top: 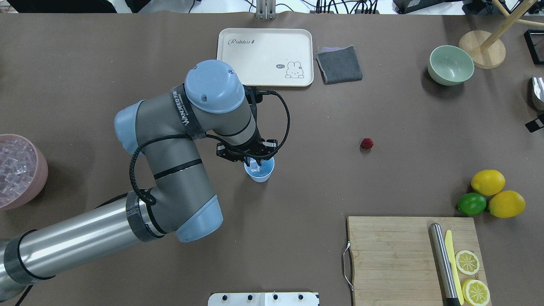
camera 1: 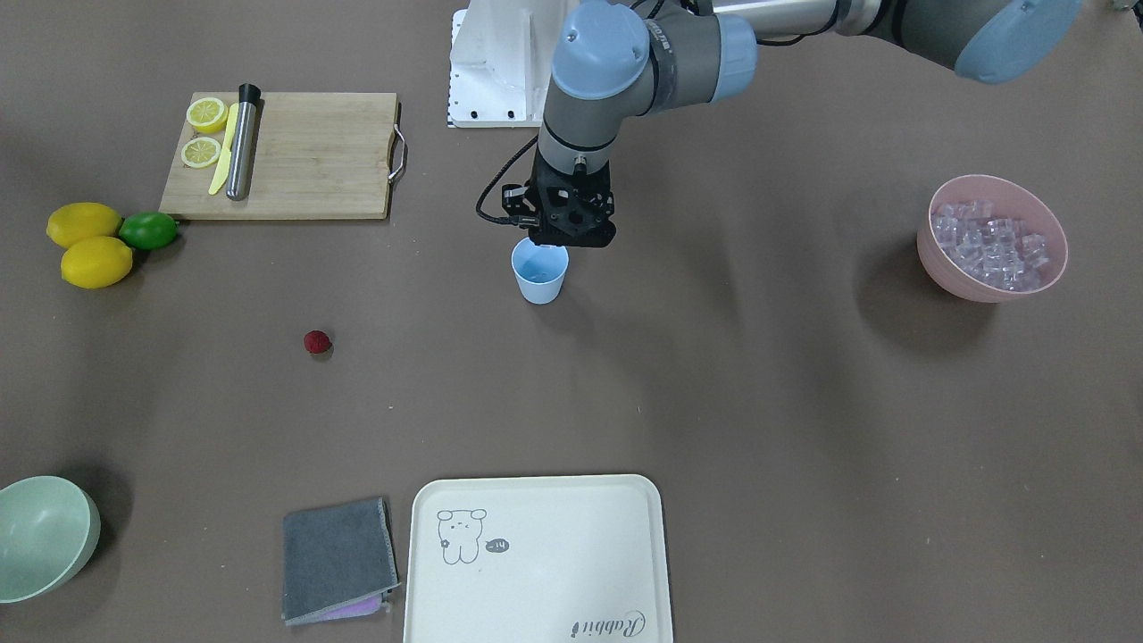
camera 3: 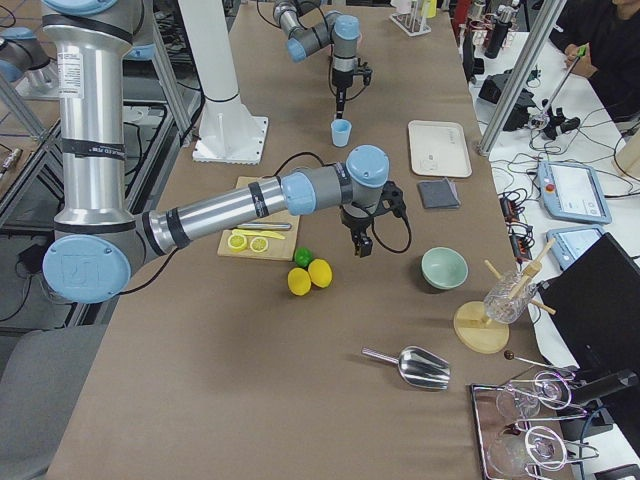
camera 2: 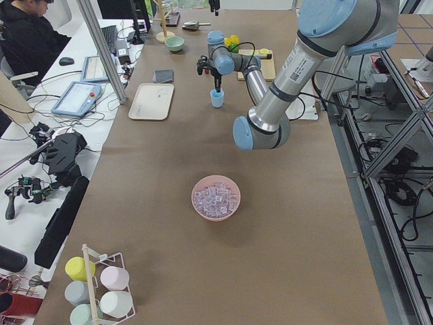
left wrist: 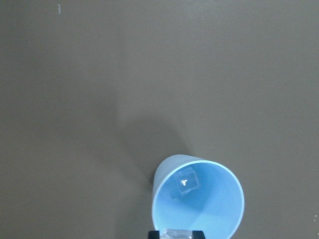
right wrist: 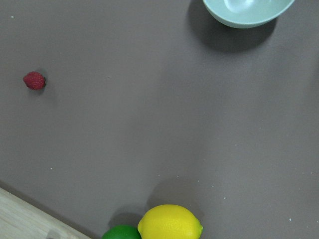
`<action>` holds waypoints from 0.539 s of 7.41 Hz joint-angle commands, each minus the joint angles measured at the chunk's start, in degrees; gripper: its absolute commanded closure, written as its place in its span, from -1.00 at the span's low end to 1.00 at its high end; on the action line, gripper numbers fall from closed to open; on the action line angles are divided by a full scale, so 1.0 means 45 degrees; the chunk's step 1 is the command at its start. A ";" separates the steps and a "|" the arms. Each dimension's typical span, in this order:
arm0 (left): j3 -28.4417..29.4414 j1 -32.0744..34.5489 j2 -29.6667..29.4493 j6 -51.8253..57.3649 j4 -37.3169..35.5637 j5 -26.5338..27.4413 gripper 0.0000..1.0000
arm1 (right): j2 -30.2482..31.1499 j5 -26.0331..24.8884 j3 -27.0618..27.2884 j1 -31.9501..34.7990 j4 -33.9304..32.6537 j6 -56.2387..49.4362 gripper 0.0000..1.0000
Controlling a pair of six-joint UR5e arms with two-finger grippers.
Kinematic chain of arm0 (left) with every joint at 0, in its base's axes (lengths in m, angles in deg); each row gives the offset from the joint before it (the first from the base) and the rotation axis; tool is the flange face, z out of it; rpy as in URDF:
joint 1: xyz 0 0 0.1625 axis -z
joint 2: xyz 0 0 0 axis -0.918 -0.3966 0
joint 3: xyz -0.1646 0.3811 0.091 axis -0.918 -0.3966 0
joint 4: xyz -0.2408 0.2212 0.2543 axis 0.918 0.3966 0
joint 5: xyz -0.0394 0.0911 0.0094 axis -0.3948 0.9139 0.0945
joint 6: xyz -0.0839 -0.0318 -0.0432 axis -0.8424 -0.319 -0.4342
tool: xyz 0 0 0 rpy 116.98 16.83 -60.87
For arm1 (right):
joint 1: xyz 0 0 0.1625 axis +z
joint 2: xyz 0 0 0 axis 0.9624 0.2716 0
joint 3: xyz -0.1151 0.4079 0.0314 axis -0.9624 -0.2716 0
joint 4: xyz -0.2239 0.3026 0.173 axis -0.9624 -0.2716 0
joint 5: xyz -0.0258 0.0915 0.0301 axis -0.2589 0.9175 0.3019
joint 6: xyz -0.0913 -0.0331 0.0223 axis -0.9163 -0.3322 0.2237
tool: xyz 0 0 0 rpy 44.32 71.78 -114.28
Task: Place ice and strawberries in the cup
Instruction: 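Carry the ice cube with the left gripper over the blue cup, then open the left gripper to drop the ice cube into the cup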
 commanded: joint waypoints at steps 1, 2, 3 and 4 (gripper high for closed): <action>0.0269 -0.0179 -0.0237 -0.0119 0.0015 0.0047 1.00 | 0.0001 0.0001 0.0001 0.0000 0.0000 -0.0003 -1.00; 0.0250 -0.0180 -0.0180 -0.0061 0.0015 0.0047 1.00 | 0.0001 0.0001 0.0001 0.0000 0.0000 -0.0003 -1.00; 0.0230 -0.0161 -0.0179 -0.0022 0.0015 0.0066 1.00 | 0.0020 0.0020 0.0021 0.0000 0.0000 0.0016 -1.00; 0.0230 -0.0141 -0.0160 -0.0002 0.0015 0.0067 1.00 | 0.0040 0.0021 0.0021 0.0000 0.0000 0.0016 -1.00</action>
